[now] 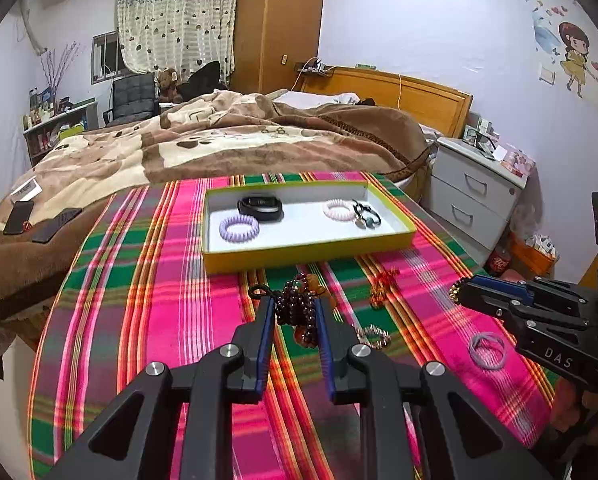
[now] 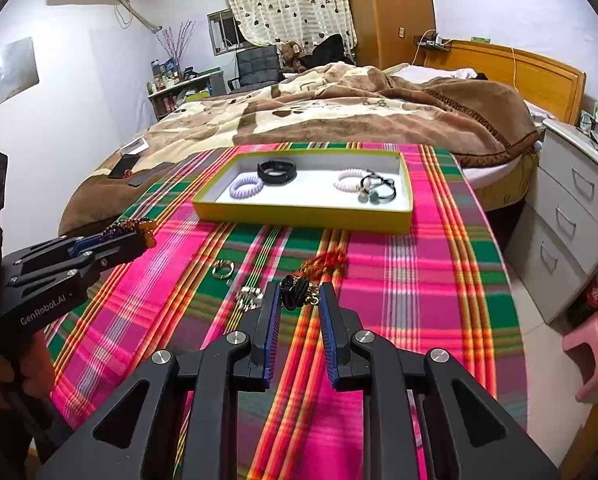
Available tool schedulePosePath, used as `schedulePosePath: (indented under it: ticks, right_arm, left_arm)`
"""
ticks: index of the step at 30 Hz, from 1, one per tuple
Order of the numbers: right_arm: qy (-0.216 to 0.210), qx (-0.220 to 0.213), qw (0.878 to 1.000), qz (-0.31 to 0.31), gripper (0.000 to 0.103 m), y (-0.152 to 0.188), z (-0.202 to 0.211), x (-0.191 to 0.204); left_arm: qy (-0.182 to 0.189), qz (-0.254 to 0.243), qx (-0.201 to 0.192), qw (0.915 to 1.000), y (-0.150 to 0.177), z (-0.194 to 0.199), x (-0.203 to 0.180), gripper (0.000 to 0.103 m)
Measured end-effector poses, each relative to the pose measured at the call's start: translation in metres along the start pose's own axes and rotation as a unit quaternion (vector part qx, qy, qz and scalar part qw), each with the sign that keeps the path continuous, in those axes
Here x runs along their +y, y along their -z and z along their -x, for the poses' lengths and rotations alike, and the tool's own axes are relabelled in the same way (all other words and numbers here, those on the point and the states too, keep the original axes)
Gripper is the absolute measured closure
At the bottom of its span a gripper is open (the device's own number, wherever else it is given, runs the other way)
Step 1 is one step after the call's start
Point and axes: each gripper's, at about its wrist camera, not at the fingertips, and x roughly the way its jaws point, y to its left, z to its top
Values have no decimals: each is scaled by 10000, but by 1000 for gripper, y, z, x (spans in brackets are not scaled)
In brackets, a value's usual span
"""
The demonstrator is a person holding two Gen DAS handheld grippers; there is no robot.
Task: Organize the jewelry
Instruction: 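Carry the brown beads with the left tool while the right tool carries the charm into the box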
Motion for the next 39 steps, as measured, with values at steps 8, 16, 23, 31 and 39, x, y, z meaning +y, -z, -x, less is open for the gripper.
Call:
schedulePosePath:
  ticks: [8, 16, 23, 31, 39]
  right_arm:
    - [71, -131, 9999, -34, 83, -31, -13, -15]
    - [168, -130, 9998, -65, 83, -55, -37, -31]
    - [274, -25, 9996, -60, 83, -73, -67, -46]
    - [363, 226, 9990, -132, 83, -82, -107, -62]
    - [426, 555, 9973, -214, 83, -83, -141, -74]
  left_arm:
    - [-22, 7, -5, 10000, -26, -25, 13, 82]
    - [-122, -21, 24, 9999, -46, -55, 25, 82]
    - [-278, 11, 109, 9996, -61, -88, 41, 82]
    - [-315, 43, 217, 9993, -69, -123, 53, 82]
    - [-351, 114, 563, 9977, -67, -158, 63, 82]
